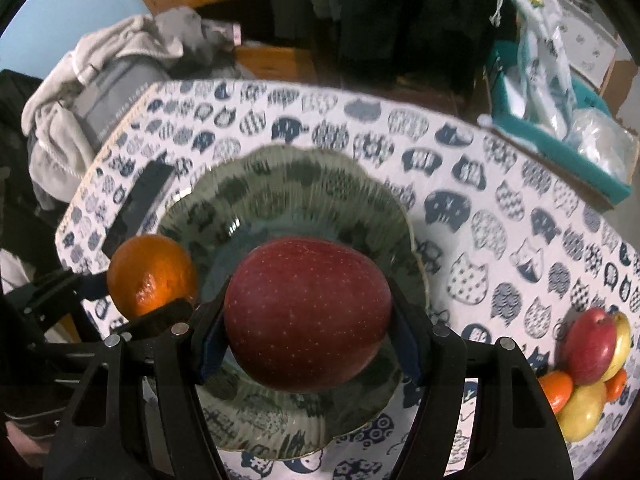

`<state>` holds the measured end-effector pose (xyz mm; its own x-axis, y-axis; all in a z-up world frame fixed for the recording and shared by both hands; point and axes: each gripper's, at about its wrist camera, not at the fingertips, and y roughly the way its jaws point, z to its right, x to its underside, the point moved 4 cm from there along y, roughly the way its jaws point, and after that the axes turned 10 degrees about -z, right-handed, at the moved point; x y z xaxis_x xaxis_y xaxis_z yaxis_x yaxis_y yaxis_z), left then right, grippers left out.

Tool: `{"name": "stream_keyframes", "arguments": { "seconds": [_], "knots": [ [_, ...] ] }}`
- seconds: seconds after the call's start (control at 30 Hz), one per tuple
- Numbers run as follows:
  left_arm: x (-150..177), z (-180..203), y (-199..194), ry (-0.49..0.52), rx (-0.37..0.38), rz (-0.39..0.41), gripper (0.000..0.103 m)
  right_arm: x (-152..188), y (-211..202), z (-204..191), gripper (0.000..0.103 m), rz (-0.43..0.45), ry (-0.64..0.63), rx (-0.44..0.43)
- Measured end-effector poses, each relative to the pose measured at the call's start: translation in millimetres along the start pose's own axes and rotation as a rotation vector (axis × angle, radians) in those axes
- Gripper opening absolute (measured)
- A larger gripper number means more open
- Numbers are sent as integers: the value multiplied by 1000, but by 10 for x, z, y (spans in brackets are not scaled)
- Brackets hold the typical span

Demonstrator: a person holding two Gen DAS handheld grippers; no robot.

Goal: Organize fruits
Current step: 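Carry the orange and red apple in both tools over the green glass plate, then lower the orange and apple onto the plate and open both tools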

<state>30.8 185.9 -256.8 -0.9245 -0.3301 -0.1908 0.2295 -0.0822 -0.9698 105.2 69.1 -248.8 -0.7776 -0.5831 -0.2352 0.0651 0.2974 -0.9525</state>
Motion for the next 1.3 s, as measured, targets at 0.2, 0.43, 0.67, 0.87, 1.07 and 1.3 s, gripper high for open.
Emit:
{"name": "stream_keyframes", "arguments": {
  "seconds": [0.2, 0.43, 0.67, 0.87, 1.07, 1.3],
  "knots": [
    [46, 21, 157, 5, 0, -50, 64, 53, 169, 29, 70, -51, 9, -1],
    [69, 11, 276, -7, -3, -99, 64, 90, 253, 14, 71, -74, -3, 0],
    [47, 124, 133, 40, -47, -50, 74, 57, 146, 4, 71, -33, 2, -13],
    [40, 212, 6, 46, -35, -34, 76, 64, -83, 74, 74, 23, 30, -17],
    [-12, 359, -205, 58, -23, 22, 80, 74, -392, 156, 79, 98, 50, -9],
    [-28, 549, -440, 75, 12, 78, 80, 115, -739, 337, 83, 168, 84, 31]
  ]
}}
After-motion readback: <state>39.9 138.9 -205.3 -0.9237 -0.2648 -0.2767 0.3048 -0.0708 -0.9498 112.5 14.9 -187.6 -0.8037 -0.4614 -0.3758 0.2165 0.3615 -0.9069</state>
